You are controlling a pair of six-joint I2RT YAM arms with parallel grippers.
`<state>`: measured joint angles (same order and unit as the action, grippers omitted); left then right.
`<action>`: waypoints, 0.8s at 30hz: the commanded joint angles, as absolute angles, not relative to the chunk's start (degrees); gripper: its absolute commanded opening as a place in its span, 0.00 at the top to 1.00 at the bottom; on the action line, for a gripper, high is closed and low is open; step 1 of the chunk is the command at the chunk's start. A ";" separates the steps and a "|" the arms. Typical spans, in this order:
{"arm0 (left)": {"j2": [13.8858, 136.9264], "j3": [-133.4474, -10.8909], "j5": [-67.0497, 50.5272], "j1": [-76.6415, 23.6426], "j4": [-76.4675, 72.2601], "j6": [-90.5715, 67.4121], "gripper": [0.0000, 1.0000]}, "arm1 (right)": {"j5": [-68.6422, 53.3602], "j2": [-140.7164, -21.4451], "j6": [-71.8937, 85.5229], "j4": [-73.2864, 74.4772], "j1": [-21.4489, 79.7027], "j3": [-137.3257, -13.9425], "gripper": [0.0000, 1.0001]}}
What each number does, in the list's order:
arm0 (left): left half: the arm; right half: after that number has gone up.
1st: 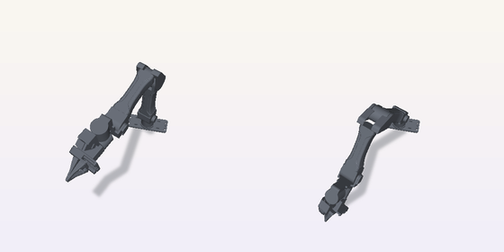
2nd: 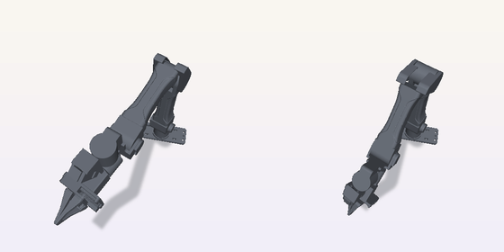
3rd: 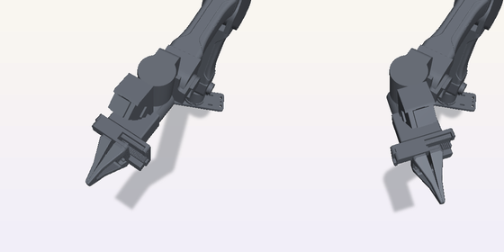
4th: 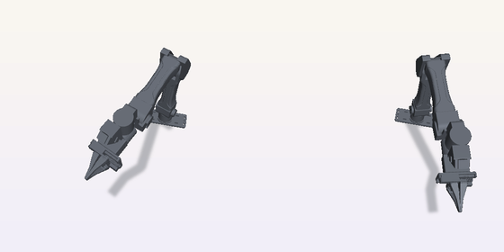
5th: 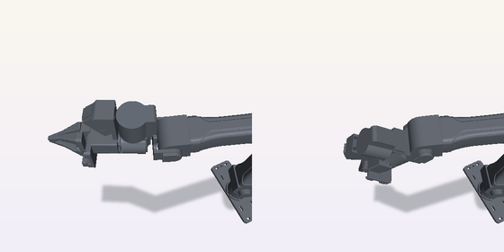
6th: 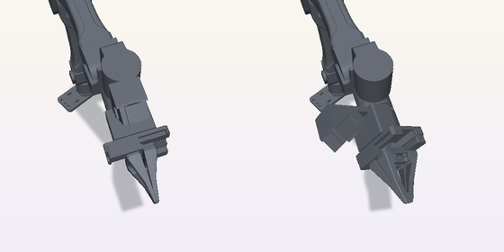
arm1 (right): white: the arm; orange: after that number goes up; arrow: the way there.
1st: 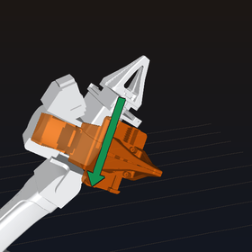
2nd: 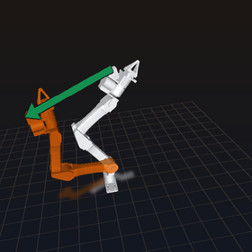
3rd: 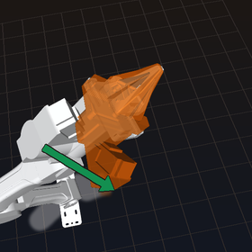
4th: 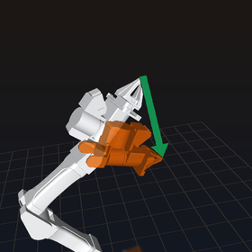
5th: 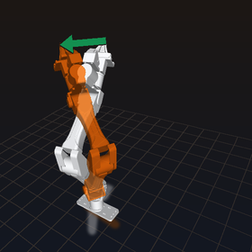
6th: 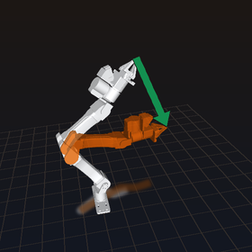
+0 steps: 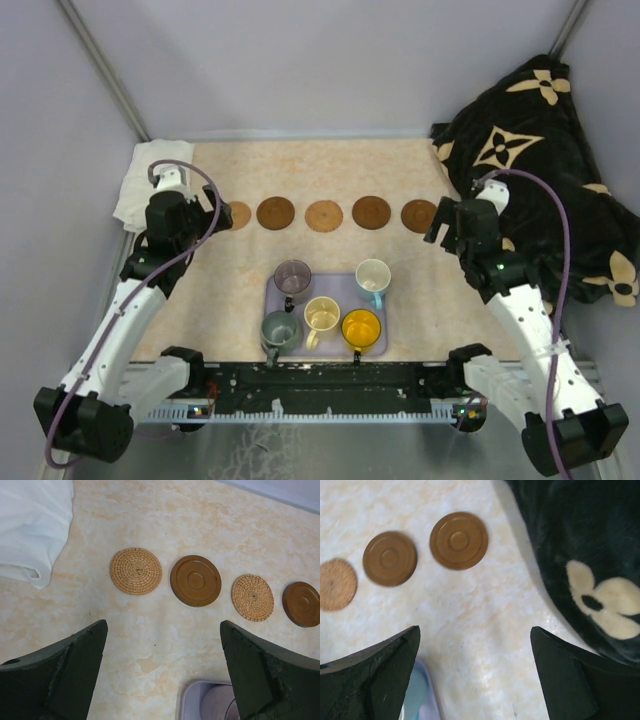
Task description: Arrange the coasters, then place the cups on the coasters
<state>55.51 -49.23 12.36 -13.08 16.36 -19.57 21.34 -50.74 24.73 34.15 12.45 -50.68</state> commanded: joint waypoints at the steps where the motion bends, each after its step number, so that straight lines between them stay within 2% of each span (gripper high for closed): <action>1: 52.35 -49.31 11.55 -12.92 19.72 -21.44 0.01 | 20.37 -48.33 26.61 44.28 17.08 -57.42 0.10; 7: 51.14 -48.54 12.93 -12.92 21.72 -20.08 0.01 | 16.52 -45.88 32.64 53.85 21.81 -58.56 0.21; 11: 51.72 -48.24 14.05 -12.92 20.39 -17.48 0.00 | 20.15 -44.38 39.63 55.78 29.62 -56.99 0.25; 13: 51.76 -47.60 13.55 -12.92 19.25 -17.38 0.01 | 25.21 -46.07 43.46 57.27 36.90 -57.57 0.27; 18: 51.34 -46.51 9.77 -12.92 18.15 -18.50 0.01 | 42.87 -59.98 57.11 67.53 59.28 -65.80 0.25; 21: 50.13 -46.25 9.84 -12.92 18.71 -18.70 0.01 | 46.78 -70.12 62.78 74.56 64.69 -72.70 0.22; 24: 48.58 -45.72 10.01 -12.92 18.59 -18.74 0.01 | 48.48 -75.46 64.32 76.86 66.79 -76.95 0.21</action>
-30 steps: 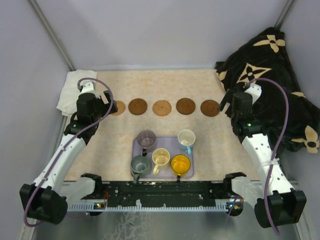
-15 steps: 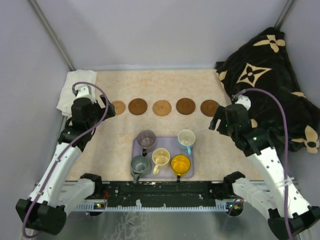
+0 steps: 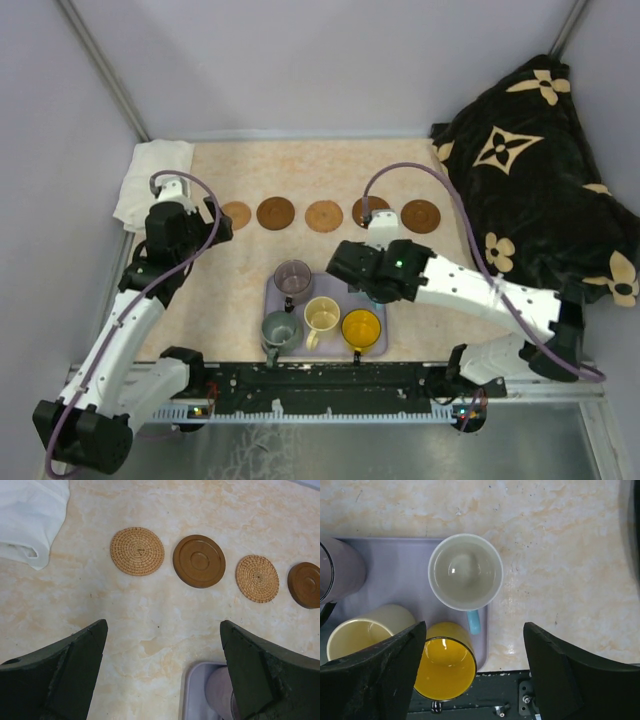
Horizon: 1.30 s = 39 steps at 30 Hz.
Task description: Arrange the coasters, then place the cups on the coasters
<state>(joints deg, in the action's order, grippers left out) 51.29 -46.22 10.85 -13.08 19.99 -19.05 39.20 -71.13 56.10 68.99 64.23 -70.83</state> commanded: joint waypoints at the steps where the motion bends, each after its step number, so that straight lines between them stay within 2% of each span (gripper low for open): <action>1: 48.18 -45.43 9.93 -12.92 18.36 -18.77 0.01 | 48.28 -75.72 63.75 76.01 67.02 -77.28 0.20; 6: 48.51 -45.28 9.64 -12.92 17.96 -19.49 0.01 | 44.22 -72.15 61.48 68.66 67.07 -73.66 0.21; 15: 51.56 -45.91 8.39 -12.91 17.84 -20.23 0.01 | 36.21 -65.25 67.67 64.16 68.62 -59.39 0.26; 27: 52.39 -45.73 8.35 -12.92 18.54 -20.81 0.01 | 34.80 -65.68 66.81 57.32 69.43 -53.02 0.41; 32: 52.67 -45.96 8.65 -12.92 18.54 -20.49 0.01 | 37.22 -65.66 65.06 54.70 69.35 -51.97 0.52; 39: 53.41 -46.07 8.61 -12.92 18.54 -20.36 0.01 | 36.39 -65.47 60.87 49.83 65.97 -49.75 0.51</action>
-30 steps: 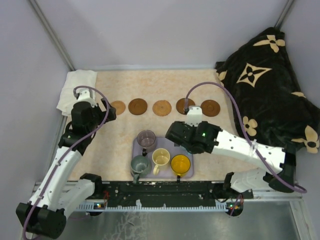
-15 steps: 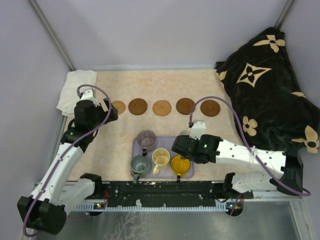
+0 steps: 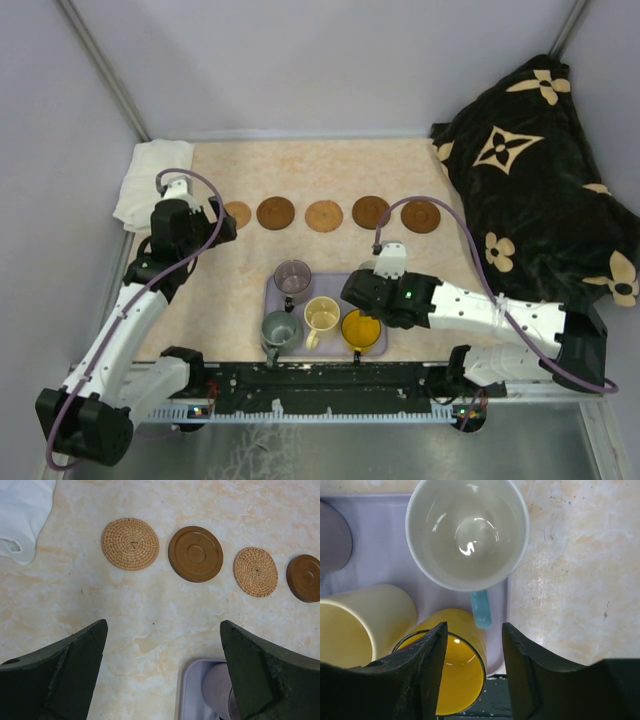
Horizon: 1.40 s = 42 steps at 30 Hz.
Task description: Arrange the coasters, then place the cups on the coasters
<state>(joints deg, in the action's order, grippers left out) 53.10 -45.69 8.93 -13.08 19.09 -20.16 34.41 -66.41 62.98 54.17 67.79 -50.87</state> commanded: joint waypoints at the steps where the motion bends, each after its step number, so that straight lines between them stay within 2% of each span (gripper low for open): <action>1: 53.37 -46.12 8.71 -12.90 18.54 -20.31 0.01 | 36.12 -65.28 60.30 49.30 65.48 -49.34 0.51; 26: 54.42 -46.28 8.63 -12.92 18.37 -20.06 0.01 | 38.42 -64.57 54.92 36.27 63.02 -40.35 0.53; 42: 54.99 -46.38 8.10 -12.92 18.63 -19.95 0.01 | 40.31 -67.11 53.34 33.97 63.02 -41.24 0.56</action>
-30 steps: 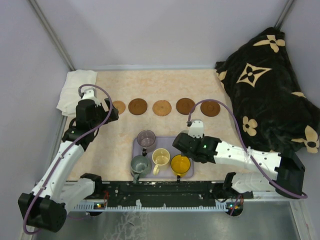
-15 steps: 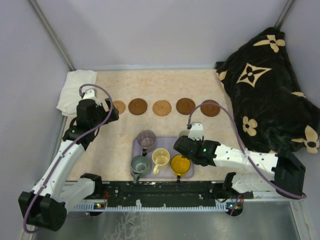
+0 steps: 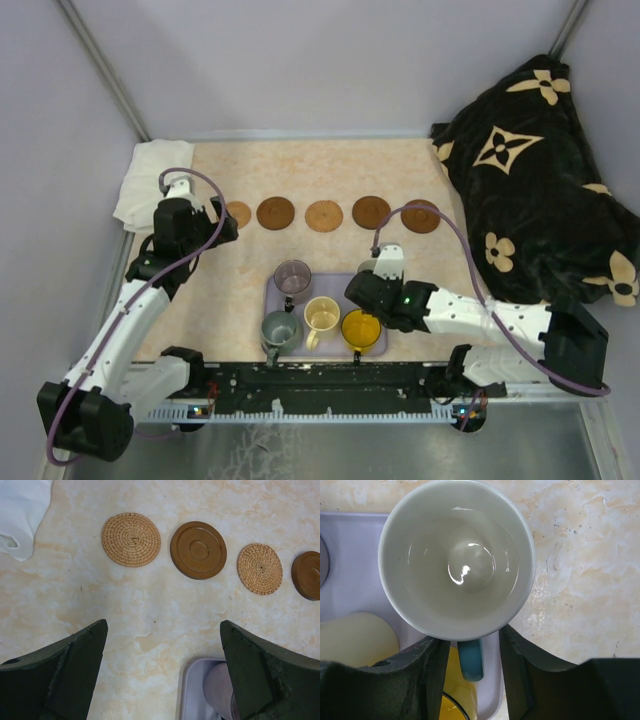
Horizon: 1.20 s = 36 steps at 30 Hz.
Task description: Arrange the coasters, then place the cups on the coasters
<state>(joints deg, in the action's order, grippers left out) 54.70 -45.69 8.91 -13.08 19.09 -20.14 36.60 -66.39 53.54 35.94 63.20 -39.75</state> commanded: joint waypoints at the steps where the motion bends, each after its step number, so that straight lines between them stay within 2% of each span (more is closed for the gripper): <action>1: 55.06 -46.48 8.09 -12.92 18.63 -19.90 0.01 | 40.40 -67.35 53.31 34.01 63.02 -41.37 0.57; 7: 55.11 -46.37 7.66 -12.92 18.63 -19.91 0.01 | 40.85 -67.98 53.38 34.17 63.02 -41.66 0.66; 11: 55.12 -46.19 7.39 -12.92 18.65 -19.98 0.01 | 41.41 -67.95 54.23 34.77 63.02 -41.57 0.80; 15: 55.27 -46.21 7.29 -12.92 18.63 -19.98 0.01 | 42.06 -67.76 54.94 35.35 63.02 -41.57 1.00; 24: 55.28 -46.16 7.63 -12.92 18.62 -19.91 0.01 | 45.32 -67.77 53.01 34.91 63.02 -42.39 1.00; 36: 54.94 -46.46 7.82 -12.92 18.63 -20.09 0.01 | 52.23 -68.60 33.85 29.45 60.18 -50.74 1.00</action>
